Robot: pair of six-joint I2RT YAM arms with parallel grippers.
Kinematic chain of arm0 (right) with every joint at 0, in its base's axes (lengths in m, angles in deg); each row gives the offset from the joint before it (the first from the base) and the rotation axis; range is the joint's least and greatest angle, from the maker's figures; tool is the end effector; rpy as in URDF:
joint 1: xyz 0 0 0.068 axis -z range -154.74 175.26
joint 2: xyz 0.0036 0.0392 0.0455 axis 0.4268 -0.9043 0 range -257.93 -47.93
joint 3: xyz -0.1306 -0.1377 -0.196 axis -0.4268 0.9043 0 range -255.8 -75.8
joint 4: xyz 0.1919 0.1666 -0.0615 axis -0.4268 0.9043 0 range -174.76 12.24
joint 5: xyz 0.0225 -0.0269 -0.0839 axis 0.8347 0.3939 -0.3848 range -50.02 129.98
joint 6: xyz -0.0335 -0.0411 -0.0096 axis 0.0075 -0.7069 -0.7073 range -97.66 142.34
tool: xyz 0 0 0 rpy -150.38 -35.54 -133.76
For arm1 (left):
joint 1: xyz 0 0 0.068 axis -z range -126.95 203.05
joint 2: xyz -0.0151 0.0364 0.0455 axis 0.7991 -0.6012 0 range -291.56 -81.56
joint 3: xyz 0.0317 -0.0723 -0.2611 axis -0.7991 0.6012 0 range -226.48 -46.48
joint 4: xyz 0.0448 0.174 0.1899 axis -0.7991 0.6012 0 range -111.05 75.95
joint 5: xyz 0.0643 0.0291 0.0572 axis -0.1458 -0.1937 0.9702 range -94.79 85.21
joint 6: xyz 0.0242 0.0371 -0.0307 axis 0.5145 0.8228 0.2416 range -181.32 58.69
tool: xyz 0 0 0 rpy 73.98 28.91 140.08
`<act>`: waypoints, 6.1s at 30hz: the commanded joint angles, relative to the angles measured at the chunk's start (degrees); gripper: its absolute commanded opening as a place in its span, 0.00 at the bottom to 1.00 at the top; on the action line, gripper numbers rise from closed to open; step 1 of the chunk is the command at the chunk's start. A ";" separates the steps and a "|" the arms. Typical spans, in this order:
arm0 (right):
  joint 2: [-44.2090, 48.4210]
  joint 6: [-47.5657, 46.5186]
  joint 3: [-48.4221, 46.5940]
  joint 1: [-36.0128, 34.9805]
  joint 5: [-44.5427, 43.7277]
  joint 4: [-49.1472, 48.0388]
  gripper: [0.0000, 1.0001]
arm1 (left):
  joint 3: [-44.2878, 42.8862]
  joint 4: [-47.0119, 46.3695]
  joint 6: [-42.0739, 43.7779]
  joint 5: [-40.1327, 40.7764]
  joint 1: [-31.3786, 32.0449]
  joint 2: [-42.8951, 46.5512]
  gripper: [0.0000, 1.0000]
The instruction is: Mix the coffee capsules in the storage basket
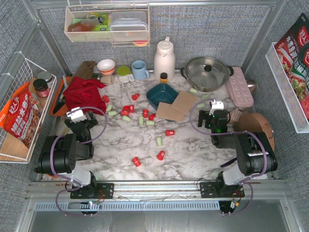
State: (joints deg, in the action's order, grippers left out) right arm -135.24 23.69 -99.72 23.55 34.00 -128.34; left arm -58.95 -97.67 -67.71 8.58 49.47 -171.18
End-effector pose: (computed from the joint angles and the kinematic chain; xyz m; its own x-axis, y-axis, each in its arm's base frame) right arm 0.2739 0.0044 0.1479 -0.3370 0.0134 -0.9414 0.0760 0.9970 -0.0130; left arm 0.2388 0.0232 0.1509 0.0233 -0.1071 -0.9940 -0.2907 0.9506 -0.1092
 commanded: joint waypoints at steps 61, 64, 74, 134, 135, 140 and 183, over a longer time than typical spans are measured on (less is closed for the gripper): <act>15.71 22.34 -16.19 -7.37 -5.86 33.20 0.99 | -28.75 56.80 -20.22 -5.31 0.09 36.24 0.99; 12.67 25.46 -17.79 -7.89 -4.00 31.15 0.99 | -28.06 56.94 -21.46 -8.71 0.05 36.52 0.99; 2.02 34.03 -18.69 -9.35 -3.22 20.16 0.99 | -26.64 58.24 -22.69 -10.50 0.12 41.54 0.99; 2.19 39.32 -15.19 -12.26 -3.48 0.40 0.00 | -26.96 59.43 -24.51 -12.90 0.32 40.06 0.99; 3.48 38.79 -15.64 -12.33 -3.17 1.47 0.00 | -26.92 59.44 -24.53 -12.99 0.40 39.99 0.99; 10.81 34.51 -17.87 -12.30 -4.20 9.15 0.00 | -27.13 59.73 -24.38 -13.36 0.96 39.58 0.99; 7.25 23.94 -28.71 7.45 -25.89 48.34 0.81 | -38.95 74.60 -16.14 -19.71 28.67 16.37 0.99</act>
State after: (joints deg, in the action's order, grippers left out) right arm -130.71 47.62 -127.41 31.46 13.28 -86.02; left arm -96.15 -24.86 -82.79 -13.68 74.50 -152.12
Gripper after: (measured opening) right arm 0.802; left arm 0.992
